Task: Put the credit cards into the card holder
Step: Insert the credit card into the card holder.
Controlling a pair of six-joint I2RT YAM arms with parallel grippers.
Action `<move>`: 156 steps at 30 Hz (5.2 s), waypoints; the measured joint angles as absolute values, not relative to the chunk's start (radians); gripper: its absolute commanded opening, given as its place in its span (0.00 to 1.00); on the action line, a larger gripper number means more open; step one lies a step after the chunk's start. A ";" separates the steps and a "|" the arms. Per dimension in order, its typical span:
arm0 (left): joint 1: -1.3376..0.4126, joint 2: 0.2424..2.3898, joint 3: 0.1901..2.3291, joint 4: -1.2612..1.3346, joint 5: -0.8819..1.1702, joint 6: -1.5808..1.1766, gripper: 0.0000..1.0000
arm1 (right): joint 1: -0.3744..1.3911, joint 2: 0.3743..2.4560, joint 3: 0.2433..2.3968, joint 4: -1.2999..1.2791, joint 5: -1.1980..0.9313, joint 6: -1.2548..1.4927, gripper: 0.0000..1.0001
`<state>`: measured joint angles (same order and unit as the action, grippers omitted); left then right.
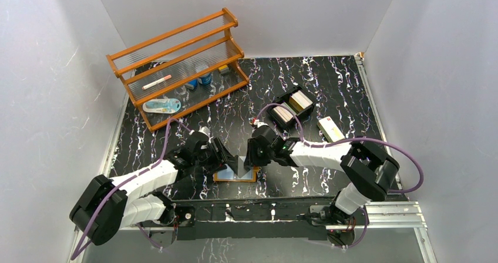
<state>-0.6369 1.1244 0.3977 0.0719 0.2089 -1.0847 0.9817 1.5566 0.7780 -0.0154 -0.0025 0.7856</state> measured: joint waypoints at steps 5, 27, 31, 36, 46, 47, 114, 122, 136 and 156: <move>-0.637 1.125 0.372 0.081 0.198 -1.094 0.58 | 0.983 1.557 0.775 -0.007 -0.036 0.799 0.34; -0.637 1.141 0.285 0.291 0.179 -1.148 0.52 | 0.991 1.531 0.764 -0.028 0.000 0.764 0.37; -0.637 1.141 0.270 0.315 0.179 -1.150 0.50 | 0.991 1.540 0.763 -0.016 -0.023 0.767 0.36; -0.637 1.137 0.249 0.361 0.179 -1.150 0.45 | 0.991 1.541 0.750 0.008 -0.056 0.783 0.36; -0.639 1.136 0.223 0.463 0.180 -1.147 0.29 | 0.991 1.541 0.733 0.034 -0.081 0.805 0.36; -0.639 1.136 0.220 0.469 0.180 -1.147 0.27 | 0.991 1.541 0.730 0.037 -0.082 0.807 0.36; -0.668 1.202 0.395 0.142 0.307 -0.764 0.00 | 0.925 1.463 0.656 -0.019 0.001 0.755 0.25; -0.649 1.225 0.434 0.082 0.351 -0.701 0.00 | 0.924 1.473 0.657 -0.002 -0.001 0.754 0.24; -0.649 1.301 0.442 0.139 0.425 -0.726 0.12 | 0.924 1.475 0.658 0.002 -0.004 0.757 0.25; -0.649 1.269 0.427 0.149 0.398 -0.864 0.48 | 0.923 1.367 0.614 -0.090 -0.014 0.815 0.31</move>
<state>-0.6491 1.2690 0.4271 0.1486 0.3985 -0.8642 0.9230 1.3666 0.6136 -0.0898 -0.0143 0.8154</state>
